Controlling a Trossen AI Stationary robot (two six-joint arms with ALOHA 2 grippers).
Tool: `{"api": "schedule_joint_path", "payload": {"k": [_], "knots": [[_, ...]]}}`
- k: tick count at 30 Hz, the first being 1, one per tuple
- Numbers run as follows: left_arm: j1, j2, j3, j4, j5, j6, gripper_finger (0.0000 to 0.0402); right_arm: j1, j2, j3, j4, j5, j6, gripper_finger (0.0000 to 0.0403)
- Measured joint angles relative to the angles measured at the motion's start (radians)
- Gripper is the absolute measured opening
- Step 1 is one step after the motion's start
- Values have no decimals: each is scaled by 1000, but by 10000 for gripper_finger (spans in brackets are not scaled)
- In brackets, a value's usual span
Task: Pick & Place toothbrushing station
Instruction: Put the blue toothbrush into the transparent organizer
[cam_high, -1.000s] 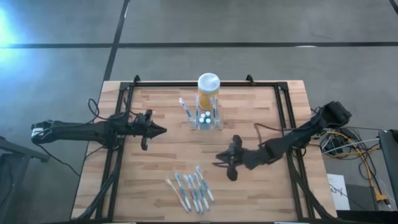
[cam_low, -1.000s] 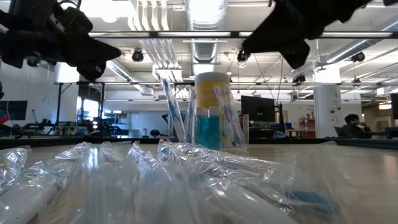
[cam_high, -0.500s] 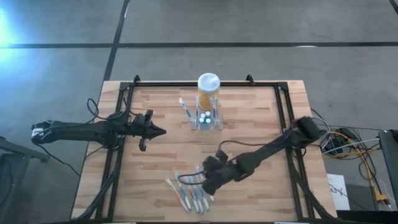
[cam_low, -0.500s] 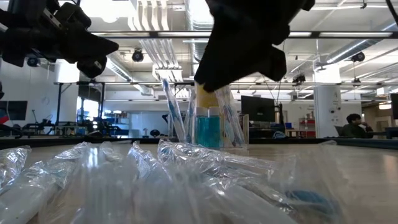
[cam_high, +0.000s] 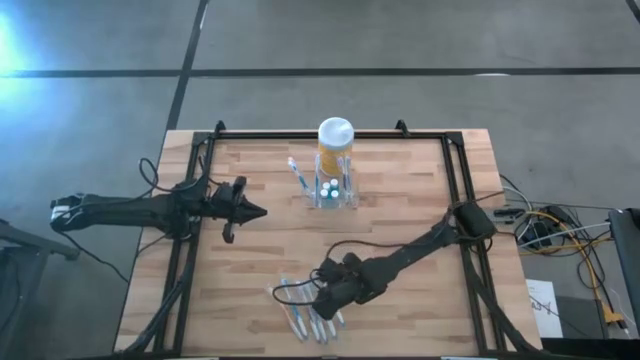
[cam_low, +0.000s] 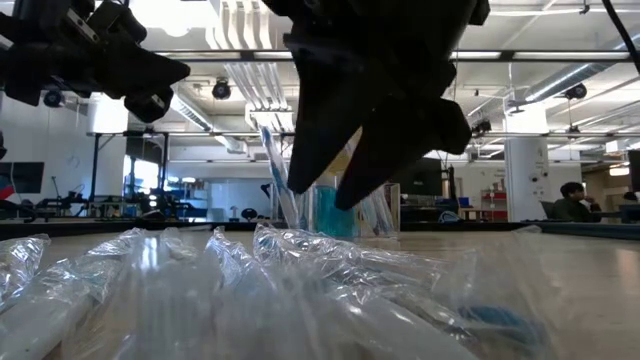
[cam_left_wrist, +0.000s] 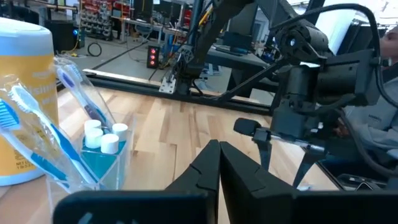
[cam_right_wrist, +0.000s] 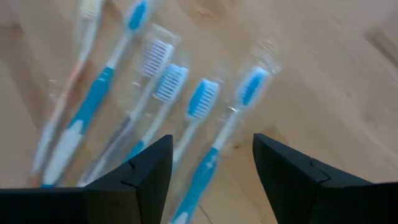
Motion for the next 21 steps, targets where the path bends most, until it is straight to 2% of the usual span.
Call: {"api": "schedule_joint_path", "payload": {"k": [8,15,21], "knots": [[0,-1,0,1,6,-2,13,0,42,0,8,-66,31,219],[-1,-1,0,1,8,-13,11,0,68,-5,2,-79,22,217],[-1,-1,0,1,8,-14,13,0,70,-4,-40,-80,-5,180]]}}
